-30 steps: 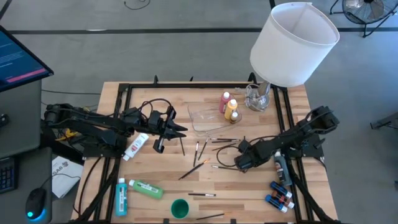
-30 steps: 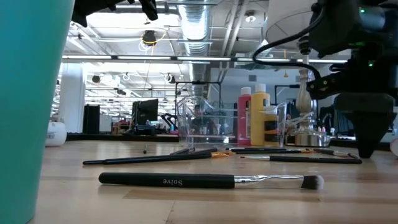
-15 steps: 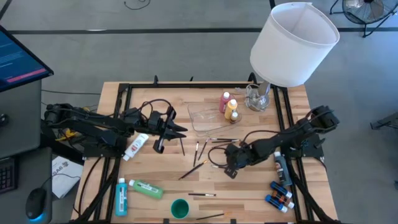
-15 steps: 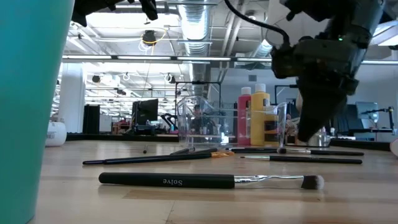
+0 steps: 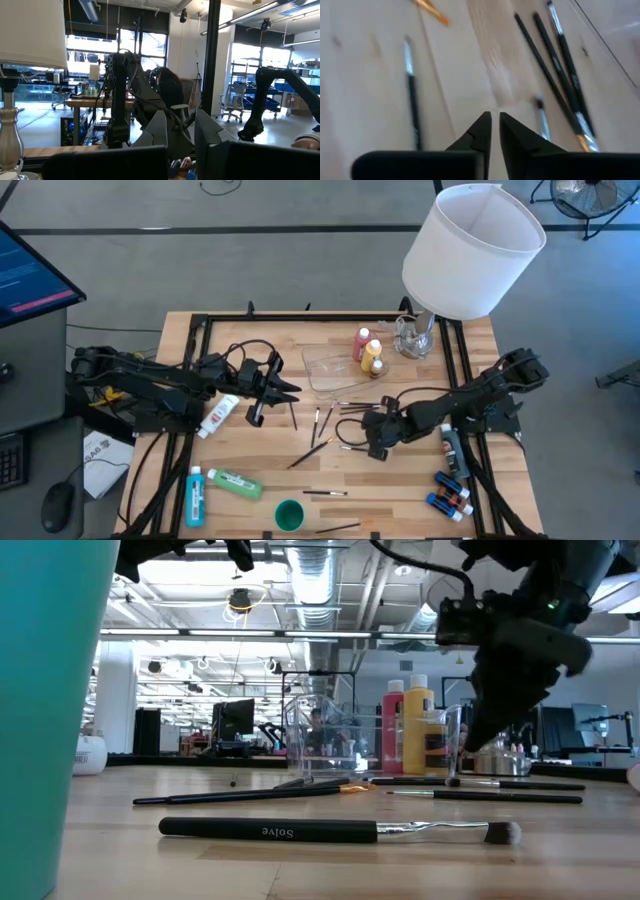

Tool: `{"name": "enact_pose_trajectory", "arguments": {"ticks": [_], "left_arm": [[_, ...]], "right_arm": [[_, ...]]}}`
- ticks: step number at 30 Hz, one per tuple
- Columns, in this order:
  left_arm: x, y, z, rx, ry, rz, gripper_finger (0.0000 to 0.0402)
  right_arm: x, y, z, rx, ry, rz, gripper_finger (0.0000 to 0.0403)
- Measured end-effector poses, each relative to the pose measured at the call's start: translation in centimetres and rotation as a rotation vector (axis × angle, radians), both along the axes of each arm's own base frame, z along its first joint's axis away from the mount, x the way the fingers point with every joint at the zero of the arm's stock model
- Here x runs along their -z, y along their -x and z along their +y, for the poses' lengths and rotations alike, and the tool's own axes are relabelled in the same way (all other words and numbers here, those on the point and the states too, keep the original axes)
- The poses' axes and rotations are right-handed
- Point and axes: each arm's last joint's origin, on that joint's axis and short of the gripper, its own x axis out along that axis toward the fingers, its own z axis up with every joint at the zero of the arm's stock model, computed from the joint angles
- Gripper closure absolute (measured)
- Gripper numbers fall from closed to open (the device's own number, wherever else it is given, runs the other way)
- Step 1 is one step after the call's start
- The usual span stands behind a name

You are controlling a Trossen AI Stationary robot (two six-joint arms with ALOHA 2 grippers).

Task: Pick & Place Paint Supplies
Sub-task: Put the silver paintbrush into the green cup

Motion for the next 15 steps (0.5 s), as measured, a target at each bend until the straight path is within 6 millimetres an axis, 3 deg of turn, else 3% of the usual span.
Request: {"name": "enact_pose_trajectory", "arguments": {"ticks": [15], "left_arm": [[0.0, 0.0, 0.0, 0.001, 0.002, 0.003, 0.0401]], "right_arm": [[0.8, 0.3, -1.6, 0.063, 0.049, 0.025, 0.0224]]}}
